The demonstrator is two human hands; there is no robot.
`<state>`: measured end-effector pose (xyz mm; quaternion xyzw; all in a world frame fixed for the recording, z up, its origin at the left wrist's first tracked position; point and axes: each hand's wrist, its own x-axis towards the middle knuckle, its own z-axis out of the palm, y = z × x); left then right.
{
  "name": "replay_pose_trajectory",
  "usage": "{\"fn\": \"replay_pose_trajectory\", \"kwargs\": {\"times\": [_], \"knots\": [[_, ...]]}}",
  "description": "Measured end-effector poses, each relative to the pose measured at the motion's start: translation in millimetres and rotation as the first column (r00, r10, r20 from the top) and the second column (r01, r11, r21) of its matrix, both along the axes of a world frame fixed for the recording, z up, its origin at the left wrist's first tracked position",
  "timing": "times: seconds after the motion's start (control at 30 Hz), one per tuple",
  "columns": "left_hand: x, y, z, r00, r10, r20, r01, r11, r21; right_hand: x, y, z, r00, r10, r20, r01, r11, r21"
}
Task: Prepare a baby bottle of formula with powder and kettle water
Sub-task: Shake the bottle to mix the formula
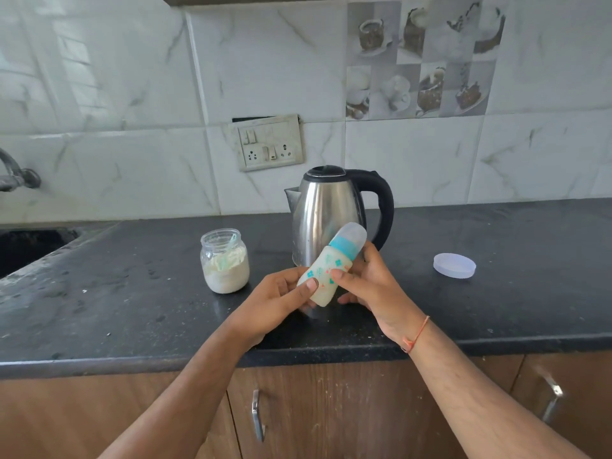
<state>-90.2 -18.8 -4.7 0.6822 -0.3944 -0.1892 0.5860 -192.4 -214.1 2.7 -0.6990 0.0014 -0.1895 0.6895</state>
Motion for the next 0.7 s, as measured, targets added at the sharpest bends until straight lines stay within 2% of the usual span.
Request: {"fn": "replay_pose_trajectory", "kwargs": {"times": [0.17, 0.3, 0.37, 0.47, 0.5, 0.6, 0.67, 0.7], "knots": [[-1.2, -4.4, -0.5, 0.999, -0.026, 0.026, 0.023, 0.994, 0.103, -2.8, 2.5, 1.7, 0.999, 0.030, 0.010, -0.030, 0.999, 0.039], [-7.0, -7.9, 2.1, 0.993, 0.042, 0.112, -0.056, 0.991, 0.124, -3.6, -0.5, 3.4, 0.999, 0.015, 0.037, -0.020, 0.990, 0.143], [-8.4, -8.8, 0.8, 0.983, 0.090, 0.159, -0.103, 0.992, 0.075, -3.5, -2.8, 4.6, 0.997, -0.050, 0.066, 0.032, 0.967, 0.251], [-10.7, -8.5, 1.9, 0.978, 0.129, 0.161, -0.135, 0.990, 0.026, -6.4, -9.7, 6.3, 0.973, -0.206, 0.101, 0.134, 0.867, 0.479], [-11.1, -8.3, 1.6, 0.978, 0.142, 0.154, -0.147, 0.989, 0.020, -7.4, -10.6, 6.4, 0.976, -0.201, 0.088, 0.133, 0.860, 0.493], [-10.3, -6.6, -0.8, 0.975, 0.170, 0.146, -0.175, 0.984, 0.019, -5.5, -7.1, 2.3, 1.000, -0.025, 0.015, 0.019, 0.946, 0.325], [-9.9, -5.7, -2.4, 0.970, 0.197, 0.142, -0.198, 0.980, -0.004, -1.0, -3.9, 3.7, 0.989, -0.142, 0.049, 0.112, 0.918, 0.381], [-8.8, -5.7, -3.0, 0.968, 0.210, 0.141, -0.208, 0.978, -0.023, 1.2, -6.8, 4.3, 0.955, -0.284, 0.087, 0.201, 0.833, 0.516]]}}
